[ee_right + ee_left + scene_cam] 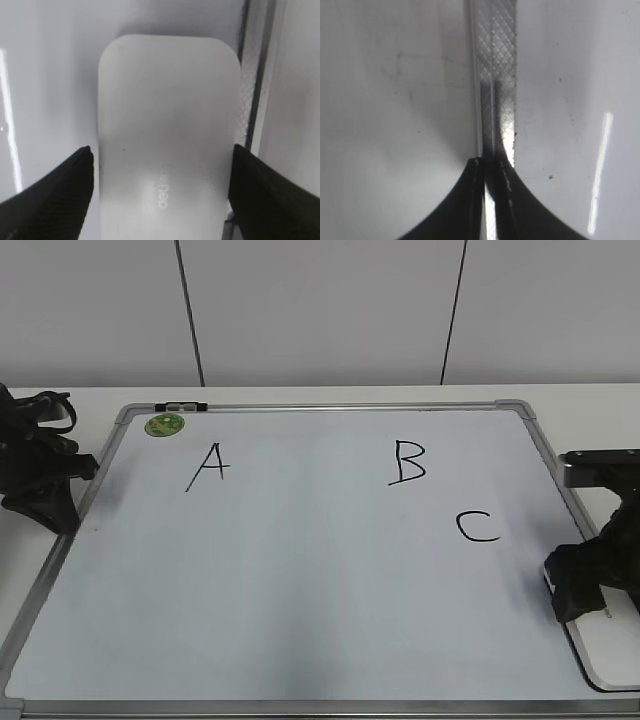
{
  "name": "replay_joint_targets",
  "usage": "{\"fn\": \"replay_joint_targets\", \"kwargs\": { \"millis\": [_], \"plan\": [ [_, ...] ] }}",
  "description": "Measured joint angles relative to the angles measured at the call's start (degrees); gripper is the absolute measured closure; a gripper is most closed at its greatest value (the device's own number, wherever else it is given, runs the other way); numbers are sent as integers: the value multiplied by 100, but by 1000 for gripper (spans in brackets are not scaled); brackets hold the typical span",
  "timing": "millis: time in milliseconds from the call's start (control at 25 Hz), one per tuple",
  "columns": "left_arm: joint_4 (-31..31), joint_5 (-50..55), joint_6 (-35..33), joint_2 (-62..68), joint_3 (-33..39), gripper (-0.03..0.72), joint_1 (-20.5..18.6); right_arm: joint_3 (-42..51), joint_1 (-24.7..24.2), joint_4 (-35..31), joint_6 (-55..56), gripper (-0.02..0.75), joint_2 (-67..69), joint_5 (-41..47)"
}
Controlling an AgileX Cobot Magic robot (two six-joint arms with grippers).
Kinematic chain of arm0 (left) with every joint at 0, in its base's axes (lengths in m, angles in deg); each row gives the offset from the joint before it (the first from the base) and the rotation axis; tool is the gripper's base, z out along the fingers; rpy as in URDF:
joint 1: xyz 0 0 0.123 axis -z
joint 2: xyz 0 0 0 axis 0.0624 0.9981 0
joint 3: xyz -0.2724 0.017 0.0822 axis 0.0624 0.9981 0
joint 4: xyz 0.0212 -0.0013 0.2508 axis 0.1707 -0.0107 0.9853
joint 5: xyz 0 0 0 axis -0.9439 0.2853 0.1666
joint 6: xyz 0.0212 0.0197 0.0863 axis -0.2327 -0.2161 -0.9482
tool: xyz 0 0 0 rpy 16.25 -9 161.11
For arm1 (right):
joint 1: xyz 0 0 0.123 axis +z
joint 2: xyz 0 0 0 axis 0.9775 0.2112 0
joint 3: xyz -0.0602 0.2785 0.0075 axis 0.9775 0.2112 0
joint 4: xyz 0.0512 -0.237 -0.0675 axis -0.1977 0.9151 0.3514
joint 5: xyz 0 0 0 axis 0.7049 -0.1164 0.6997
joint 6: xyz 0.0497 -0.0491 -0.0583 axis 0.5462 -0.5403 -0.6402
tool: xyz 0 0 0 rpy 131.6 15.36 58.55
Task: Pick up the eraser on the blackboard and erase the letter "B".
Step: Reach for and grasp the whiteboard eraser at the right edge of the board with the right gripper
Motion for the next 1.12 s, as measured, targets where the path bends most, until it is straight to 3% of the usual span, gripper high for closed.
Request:
{"fn": "replay_joint_targets", "kwargs": {
  "millis": [400, 640, 1120],
  "plan": [
    [0, 0, 0, 0, 0, 677, 0, -126, 0, 13, 57, 119, 385, 144],
    [0, 0, 0, 0, 0, 677, 0, -126, 0, 50, 67, 183, 396, 190],
    [0, 0, 0, 0, 0, 677, 0, -126, 0, 53, 79, 189, 220, 203]
  ]
}}
